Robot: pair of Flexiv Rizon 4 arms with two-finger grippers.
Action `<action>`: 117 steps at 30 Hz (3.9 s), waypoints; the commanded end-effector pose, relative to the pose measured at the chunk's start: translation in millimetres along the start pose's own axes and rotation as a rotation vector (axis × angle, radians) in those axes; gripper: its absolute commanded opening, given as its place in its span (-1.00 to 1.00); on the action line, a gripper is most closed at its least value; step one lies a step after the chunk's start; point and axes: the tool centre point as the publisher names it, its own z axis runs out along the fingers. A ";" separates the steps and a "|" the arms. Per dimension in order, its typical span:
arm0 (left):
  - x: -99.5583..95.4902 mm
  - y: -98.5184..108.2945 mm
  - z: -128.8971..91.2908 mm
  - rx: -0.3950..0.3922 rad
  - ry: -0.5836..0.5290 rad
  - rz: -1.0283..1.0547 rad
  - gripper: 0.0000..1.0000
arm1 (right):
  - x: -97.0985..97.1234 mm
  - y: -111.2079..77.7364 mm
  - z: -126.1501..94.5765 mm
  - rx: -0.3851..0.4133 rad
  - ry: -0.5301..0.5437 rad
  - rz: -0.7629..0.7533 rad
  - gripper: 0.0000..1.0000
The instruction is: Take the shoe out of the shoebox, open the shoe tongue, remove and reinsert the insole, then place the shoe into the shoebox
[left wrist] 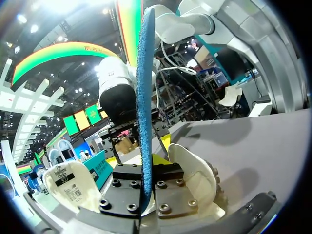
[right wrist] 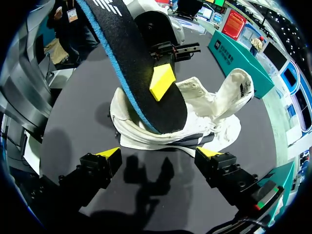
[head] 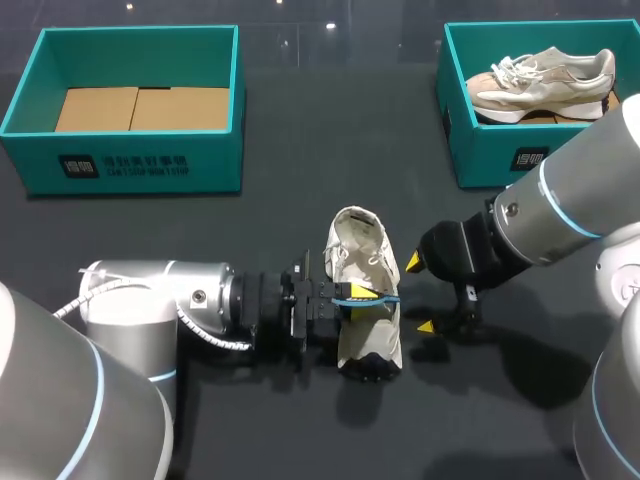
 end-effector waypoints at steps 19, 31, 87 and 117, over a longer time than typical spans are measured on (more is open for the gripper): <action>-7.7 26.1 5.4 -0.100 -0.011 0.060 -1.00 | 1.7 -0.2 0.7 0.000 -0.003 0.000 1.00; -7.6 44.0 -2.5 -0.164 0.002 0.026 -1.00 | 1.7 -0.2 0.7 0.000 -0.003 0.000 1.00; -3.5 -2.5 6.9 -0.224 0.024 0.155 -1.00 | 1.7 -0.2 0.7 0.000 -0.003 0.000 1.00; -11.6 35.2 4.4 -0.271 0.018 0.139 -0.66 | 1.7 -0.2 0.7 0.000 -0.003 0.000 1.00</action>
